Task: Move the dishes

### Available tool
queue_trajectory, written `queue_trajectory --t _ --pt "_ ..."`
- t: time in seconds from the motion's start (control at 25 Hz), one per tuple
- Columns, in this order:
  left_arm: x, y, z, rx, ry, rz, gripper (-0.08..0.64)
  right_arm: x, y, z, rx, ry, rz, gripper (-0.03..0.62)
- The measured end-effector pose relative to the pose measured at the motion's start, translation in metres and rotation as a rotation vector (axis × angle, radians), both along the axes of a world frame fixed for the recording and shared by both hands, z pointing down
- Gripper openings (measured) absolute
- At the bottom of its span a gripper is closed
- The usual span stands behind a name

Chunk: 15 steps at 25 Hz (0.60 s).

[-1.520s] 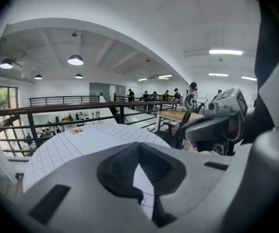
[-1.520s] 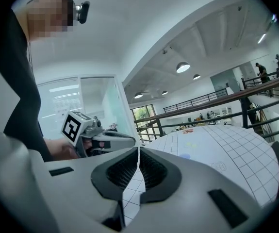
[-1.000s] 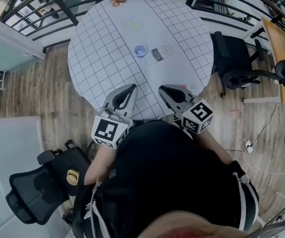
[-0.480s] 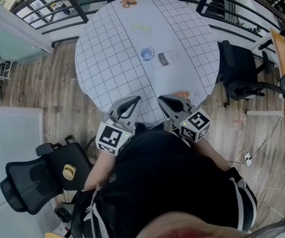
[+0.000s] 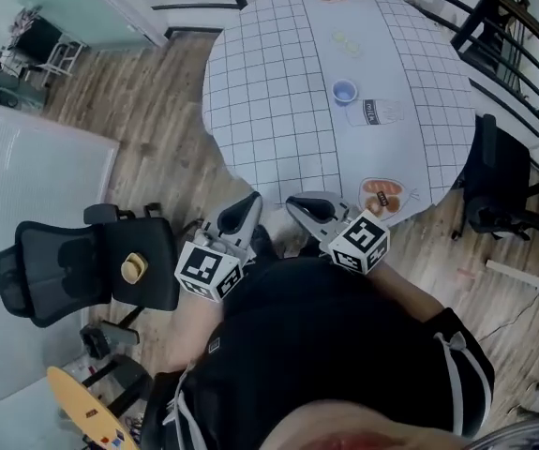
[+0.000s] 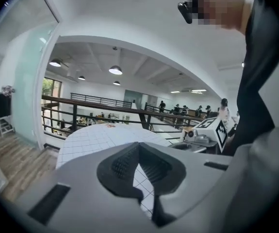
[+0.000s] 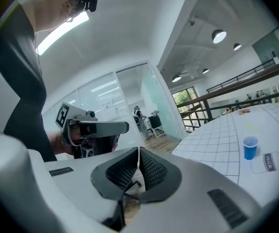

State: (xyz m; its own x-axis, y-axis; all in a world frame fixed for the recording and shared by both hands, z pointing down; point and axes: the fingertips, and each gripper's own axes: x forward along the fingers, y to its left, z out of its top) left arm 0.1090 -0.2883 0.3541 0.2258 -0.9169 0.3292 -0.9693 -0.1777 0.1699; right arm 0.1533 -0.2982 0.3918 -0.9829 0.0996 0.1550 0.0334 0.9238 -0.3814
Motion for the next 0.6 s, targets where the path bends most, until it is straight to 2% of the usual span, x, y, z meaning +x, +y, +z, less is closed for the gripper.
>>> queue_trajectory --t 0.12,0.28,0.44,0.6 --pt "-0.026 0.030 -0.007 0.036 -0.009 -0.116 0.005 -0.023 0.026 -0.003 0.025 0.003 -0.089 0.021" --pt "-0.063 0.087 -0.012 0.050 -0.121 -0.245 0.005 -0.061 0.078 -0.009 0.061 0.010 -0.217 0.021" --pt "-0.102 0.167 -0.015 0.067 -0.140 -0.400 0.005 -0.104 0.148 -0.015 0.072 0.009 -0.362 0.021" --pt "-0.141 0.258 -0.014 0.061 -0.143 -0.536 0.005 -0.149 0.227 -0.022 0.070 0.000 -0.465 0.021"
